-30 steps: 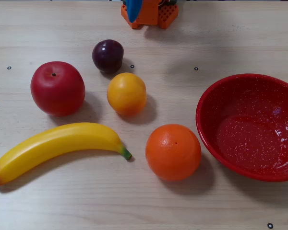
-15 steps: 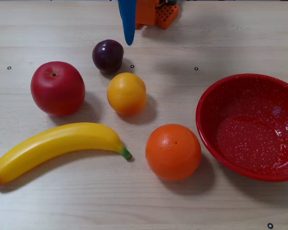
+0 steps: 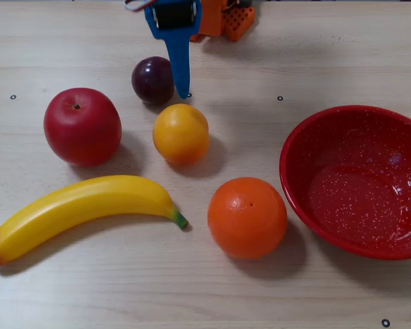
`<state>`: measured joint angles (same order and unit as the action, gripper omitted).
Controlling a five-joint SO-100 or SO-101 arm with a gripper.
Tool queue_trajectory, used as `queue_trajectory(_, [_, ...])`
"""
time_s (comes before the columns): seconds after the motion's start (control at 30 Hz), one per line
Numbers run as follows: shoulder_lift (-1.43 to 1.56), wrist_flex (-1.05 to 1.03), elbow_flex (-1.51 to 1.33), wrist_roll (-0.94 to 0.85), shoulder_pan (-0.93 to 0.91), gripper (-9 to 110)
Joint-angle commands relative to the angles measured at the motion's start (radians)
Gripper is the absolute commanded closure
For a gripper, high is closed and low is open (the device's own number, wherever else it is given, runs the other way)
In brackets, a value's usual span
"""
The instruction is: Put peach in the red bowl.
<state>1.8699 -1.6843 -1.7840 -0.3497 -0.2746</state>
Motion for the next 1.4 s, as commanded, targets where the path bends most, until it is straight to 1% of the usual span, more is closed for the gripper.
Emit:
queue_trajectory(0.0, [-0.009,0.029,0.123,-0.018,-0.006,65])
queue_trajectory(0.23, [-0.114,0.046,0.207,-0.023,0.011,63])
queue_trajectory(0.6, [-0.222,0.026,0.238,-0.017,0.026,62])
queue_trajectory(1.0, [-0.255,0.043,0.218,0.149,0.091,62])
queue_trajectory(1.37, [-0.276,0.106,0.207,0.152,0.092,61])
